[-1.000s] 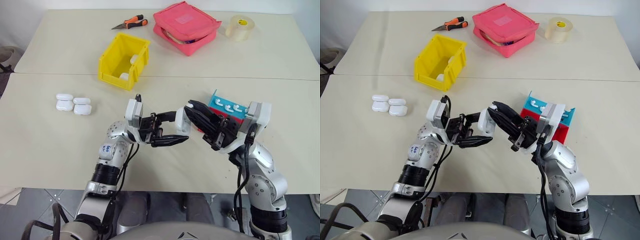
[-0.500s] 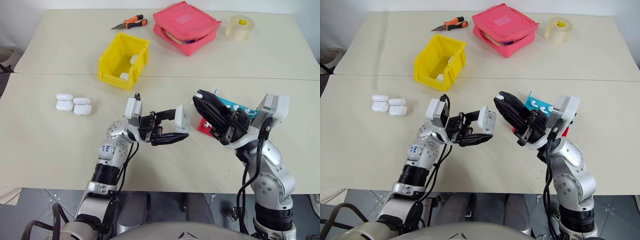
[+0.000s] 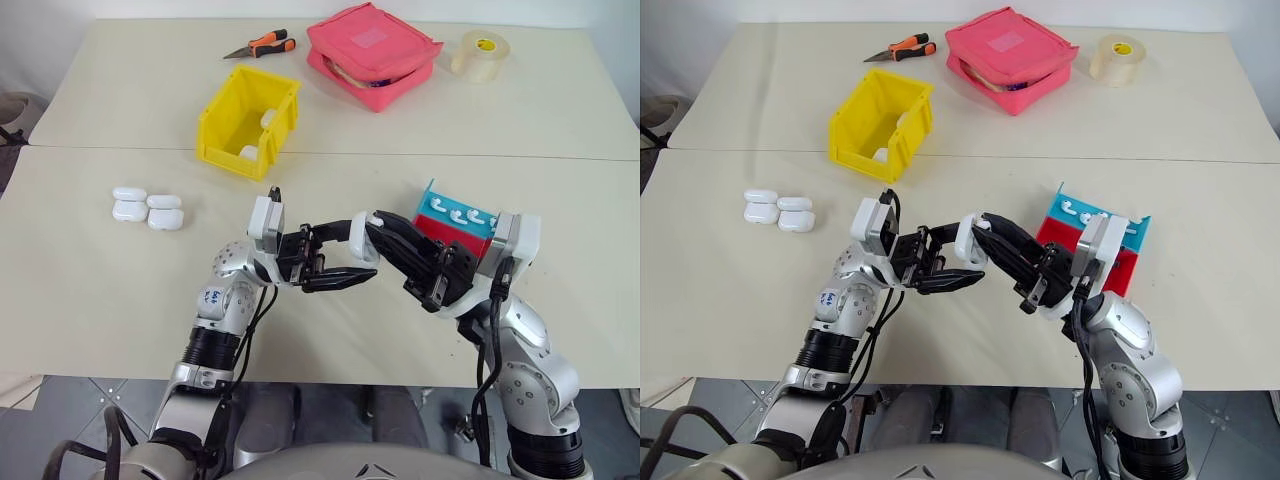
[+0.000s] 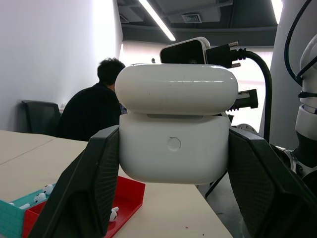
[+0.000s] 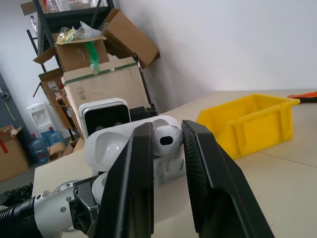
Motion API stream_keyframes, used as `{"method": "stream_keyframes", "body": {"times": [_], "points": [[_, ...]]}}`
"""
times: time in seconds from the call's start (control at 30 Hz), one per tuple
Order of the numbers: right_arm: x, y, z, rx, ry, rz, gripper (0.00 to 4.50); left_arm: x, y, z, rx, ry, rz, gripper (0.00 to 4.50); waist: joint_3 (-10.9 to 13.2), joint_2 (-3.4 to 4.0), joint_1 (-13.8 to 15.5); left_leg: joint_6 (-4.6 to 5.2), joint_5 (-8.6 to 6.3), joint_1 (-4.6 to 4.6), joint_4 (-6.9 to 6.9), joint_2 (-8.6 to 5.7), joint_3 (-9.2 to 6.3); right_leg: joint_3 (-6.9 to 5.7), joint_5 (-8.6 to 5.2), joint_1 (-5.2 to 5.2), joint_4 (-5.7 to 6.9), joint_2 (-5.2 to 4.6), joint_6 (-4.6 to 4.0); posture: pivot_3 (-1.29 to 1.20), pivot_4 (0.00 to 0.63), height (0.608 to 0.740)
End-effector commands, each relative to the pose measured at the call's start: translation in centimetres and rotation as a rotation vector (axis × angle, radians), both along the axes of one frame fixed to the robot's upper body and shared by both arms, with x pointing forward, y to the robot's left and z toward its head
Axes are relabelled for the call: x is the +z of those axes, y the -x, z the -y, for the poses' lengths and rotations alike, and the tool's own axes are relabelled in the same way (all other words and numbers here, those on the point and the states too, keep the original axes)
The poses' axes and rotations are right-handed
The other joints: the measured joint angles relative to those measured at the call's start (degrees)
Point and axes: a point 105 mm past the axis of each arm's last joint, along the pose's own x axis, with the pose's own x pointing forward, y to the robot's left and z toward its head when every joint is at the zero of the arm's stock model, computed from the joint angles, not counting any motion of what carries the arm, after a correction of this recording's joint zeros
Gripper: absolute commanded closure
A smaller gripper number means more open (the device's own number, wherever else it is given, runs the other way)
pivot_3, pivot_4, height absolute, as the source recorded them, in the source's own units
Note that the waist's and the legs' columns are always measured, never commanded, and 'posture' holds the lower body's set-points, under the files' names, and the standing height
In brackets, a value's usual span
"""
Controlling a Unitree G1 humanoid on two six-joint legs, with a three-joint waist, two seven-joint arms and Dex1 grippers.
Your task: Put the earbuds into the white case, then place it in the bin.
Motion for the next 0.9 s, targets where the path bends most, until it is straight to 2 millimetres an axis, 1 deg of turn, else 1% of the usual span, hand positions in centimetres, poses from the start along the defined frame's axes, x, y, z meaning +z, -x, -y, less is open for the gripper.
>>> {"method": "stream_keyframes", "body": {"times": [0.03,0.13,0.2,0.23,0.43,0.53,0.63,0.73,0.77,0.8,0.9], "points": [[-0.9,-0.1,0.1,-0.01,0.033,-0.021,4.02,1.5,0.3,0.0,-0.008,0.039,0.059,1.7,0.0,0.0,0.0,0.0,0.0,0.0,0.0,0.0,0.0,0.0,0.0,0.0,0.0,0.0,0.0,0.0,0.15,0.74],[-1.7,-0.2,0.1,-0.008,0.083,-0.041,4.02,1.6,0.3,0.0,-0.005,0.043,0.062,1.7,0.0,0.0,0.0,0.0,0.0,0.0,0.0,0.0,0.0,0.0,0.0,0.0,0.0,0.0,0.0,0.0,0.15,0.74],[-1.7,-0.2,0.2,0.01,0.084,-0.059,3.27,1.7,0.2,0.0,-0.002,0.045,0.065,1.7,0.0,0.0,0.0,0.01,0.0,0.0,0.0,0.0,0.0,0.0,0.0,0.0,0.0,0.0,0.0,0.0,0.15,0.74],[-1.5,-0.1,0.2,0.015,0.084,-0.055,3.01,1.7,0.2,0.0,-0.002,0.046,0.066,1.7,0.0,0.0,0.1,0.01,0.0,0.0,0.0,0.0,0.0,0.0,0.0,0.0,0.0,0.0,0.0,0.0,0.15,0.74],[0.2,0.0,0.6,0.032,0.094,0.006,1.06,1.7,0.2,0.0,0.0,0.051,0.07,1.7,0.0,0.0,0.0,0.0,0.0,0.0,-0.01,0.01,0.01,0.0,0.0,0.0,-0.01,0.0,0.0,0.0,0.15,0.74],[1.0,0.1,1.6,0.012,0.113,0.033,0.03,1.5,0.1,-0.1,0.01,0.05,0.071,1.7,0.0,0.0,0.1,0.01,0.0,-0.01,-0.01,0.0,0.0,0.0,0.0,0.0,-0.02,0.0,0.0,0.0,0.15,0.74],[1.2,0.5,3.6,-0.037,0.171,0.043,0.03,1.0,0.1,-0.6,0.023,0.038,0.073,1.7,0.0,0.0,0.3,0.06,-0.03,-0.03,0.0,-0.01,0.01,0.0,0.0,0.01,-0.06,-0.02,0.0,0.0,0.15,0.74],[0.7,1.0,5.8,-0.092,0.258,0.036,0.03,0.5,0.1,-1.2,0.036,0.019,0.081,1.7,0.0,-0.01,0.2,0.1,-0.06,-0.05,-0.02,-0.02,0.02,-0.01,0.0,0.01,-0.1,-0.02,0.0,0.0,0.15,0.74],[0.3,1.2,7.2,-0.133,0.32,0.035,0.03,0.2,0.1,-1.5,0.045,0.008,0.093,1.7,0.0,-0.01,0.2,0.1,-0.06,-0.04,-0.04,-0.01,0.04,-0.01,0.0,0.01,-0.1,-0.02,0.0,0.0,0.15,0.74],[0.0,1.4,8.1,-0.159,0.364,0.033,0.03,0.0,0.1,-1.8,0.051,0.0,0.102,1.7,0.0,0.0,0.2,0.1,-0.06,-0.04,-0.04,0.0,0.05,-0.01,0.0,0.01,-0.11,-0.01,0.0,0.0,0.15,0.74],[-2.1,2.4,13.2,-0.287,0.562,0.009,0.03,-0.5,0.4,-2.7,0.075,-0.024,0.183,1.7,0.0,-0.01,0.3,0.11,-0.06,-0.03,-0.04,-0.01,0.1,0.0,0.0,0.04,-0.12,-0.02,0.0,0.0,0.15,0.74]]}}
